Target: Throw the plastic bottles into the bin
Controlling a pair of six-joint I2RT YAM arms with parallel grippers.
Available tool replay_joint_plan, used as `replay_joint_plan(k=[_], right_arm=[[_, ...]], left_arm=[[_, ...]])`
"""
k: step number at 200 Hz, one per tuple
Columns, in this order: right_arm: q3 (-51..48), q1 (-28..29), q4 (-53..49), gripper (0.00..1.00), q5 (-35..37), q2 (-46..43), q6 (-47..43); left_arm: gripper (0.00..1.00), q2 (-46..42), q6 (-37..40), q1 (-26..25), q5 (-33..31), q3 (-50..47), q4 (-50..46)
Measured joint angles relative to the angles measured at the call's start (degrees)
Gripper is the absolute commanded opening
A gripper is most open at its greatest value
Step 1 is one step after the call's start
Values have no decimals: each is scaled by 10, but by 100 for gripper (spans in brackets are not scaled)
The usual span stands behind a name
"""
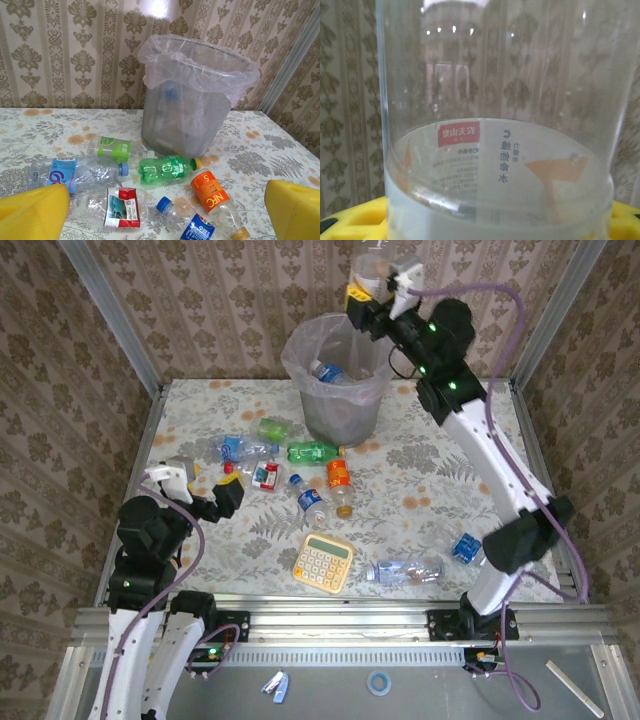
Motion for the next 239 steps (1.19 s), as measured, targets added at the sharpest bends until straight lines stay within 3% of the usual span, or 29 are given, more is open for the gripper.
replay_joint_plan(k=[31,50,81,111,157,239], right_arm=[[252,3,-234,85,5,166,-12],[321,4,-338,90,8,212,-10],[320,4,-413,94,10,199,-6],[269,5,-419,100,4,133,2],[230,15,-417,100,0,38,-2],[199,20,-461,100,0,26,-13]], left_arm=[[100,5,2,0,-2,0,-2],[100,9,2,0,-2,0,-2],[100,9,2,-8,-3,0,-2],[100,9,2,-12,-6,0,-2],[100,9,2,-19,-8,0,-3],[100,9,2,-26,-16,0,-7]])
